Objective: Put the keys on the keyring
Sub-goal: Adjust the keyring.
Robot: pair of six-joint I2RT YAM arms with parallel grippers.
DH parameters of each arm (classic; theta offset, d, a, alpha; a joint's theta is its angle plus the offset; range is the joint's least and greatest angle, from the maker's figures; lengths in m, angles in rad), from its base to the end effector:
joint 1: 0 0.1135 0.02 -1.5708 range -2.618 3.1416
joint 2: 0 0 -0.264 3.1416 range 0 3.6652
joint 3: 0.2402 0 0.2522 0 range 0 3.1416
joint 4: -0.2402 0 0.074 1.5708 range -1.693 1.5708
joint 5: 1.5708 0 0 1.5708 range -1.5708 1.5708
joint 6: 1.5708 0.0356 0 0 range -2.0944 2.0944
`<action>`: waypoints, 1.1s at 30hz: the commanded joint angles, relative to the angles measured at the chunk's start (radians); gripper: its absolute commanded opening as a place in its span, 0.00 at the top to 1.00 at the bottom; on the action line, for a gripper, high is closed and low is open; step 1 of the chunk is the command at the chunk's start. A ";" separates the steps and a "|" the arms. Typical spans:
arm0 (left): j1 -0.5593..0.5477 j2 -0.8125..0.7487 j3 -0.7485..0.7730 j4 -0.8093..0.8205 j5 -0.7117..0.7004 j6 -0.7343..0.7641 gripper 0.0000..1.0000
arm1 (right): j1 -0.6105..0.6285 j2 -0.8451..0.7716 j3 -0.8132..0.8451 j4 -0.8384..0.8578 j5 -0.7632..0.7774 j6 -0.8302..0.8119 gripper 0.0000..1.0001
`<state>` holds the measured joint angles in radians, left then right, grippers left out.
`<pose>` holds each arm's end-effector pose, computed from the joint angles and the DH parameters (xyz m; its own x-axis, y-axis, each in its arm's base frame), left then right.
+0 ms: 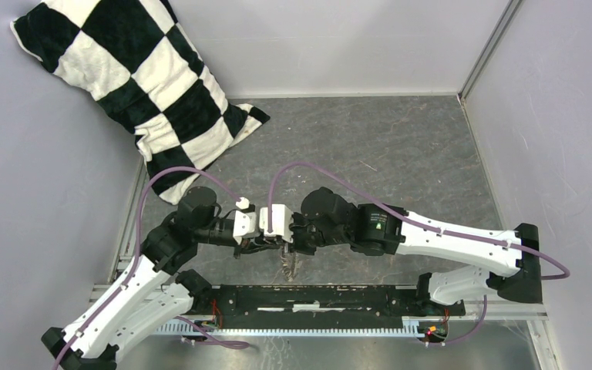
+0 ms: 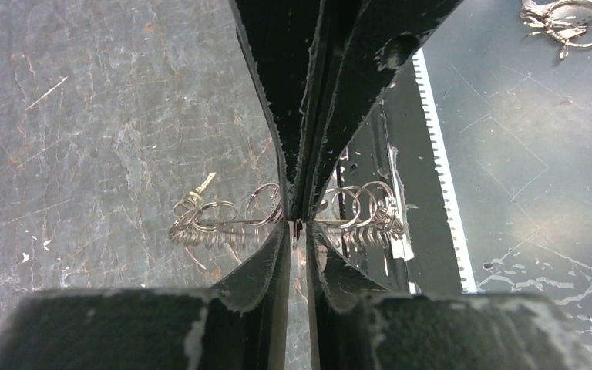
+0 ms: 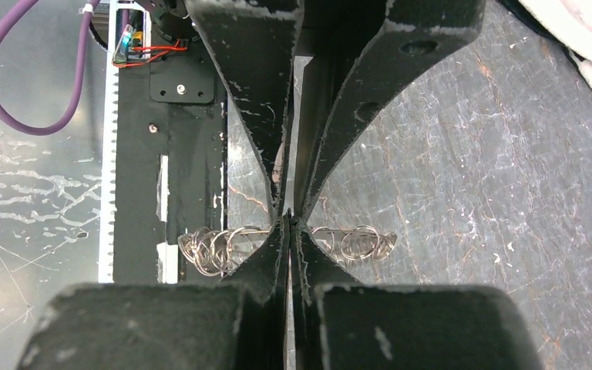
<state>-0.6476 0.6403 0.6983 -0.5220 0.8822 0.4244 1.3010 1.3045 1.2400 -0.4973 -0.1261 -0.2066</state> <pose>0.0917 -0.1038 0.3021 0.0594 0.2832 -0.9572 0.9982 -0.0290 0.0533 0.0733 0.2820 0.3540 0.0630 -0.5357 -0.8420 -0.9927 0.0531 -0.1080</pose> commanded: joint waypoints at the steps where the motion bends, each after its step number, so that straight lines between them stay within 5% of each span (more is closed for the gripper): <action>1: -0.001 -0.012 0.041 0.023 0.009 0.016 0.81 | 0.009 -0.002 0.055 0.034 0.013 0.009 0.99; 11: -0.001 -0.008 0.038 0.020 0.043 0.013 0.98 | 0.008 -0.013 0.044 0.077 -0.002 0.038 0.96; 19: -0.001 -0.043 0.048 -0.021 0.127 0.090 0.98 | 0.002 -0.131 -0.057 0.143 0.104 0.075 0.53; 26: -0.001 -0.042 0.087 0.088 0.232 -0.031 0.98 | -0.031 -0.353 -0.328 0.317 -0.008 0.096 0.48; 33: -0.001 0.020 0.167 0.100 0.309 -0.063 0.98 | -0.032 -0.358 -0.340 0.378 -0.066 0.087 0.44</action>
<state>-0.6476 0.6403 0.7952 -0.4915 1.1065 0.4114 1.2713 0.9344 0.8856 -0.2287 -0.1333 -0.1234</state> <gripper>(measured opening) 0.030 0.556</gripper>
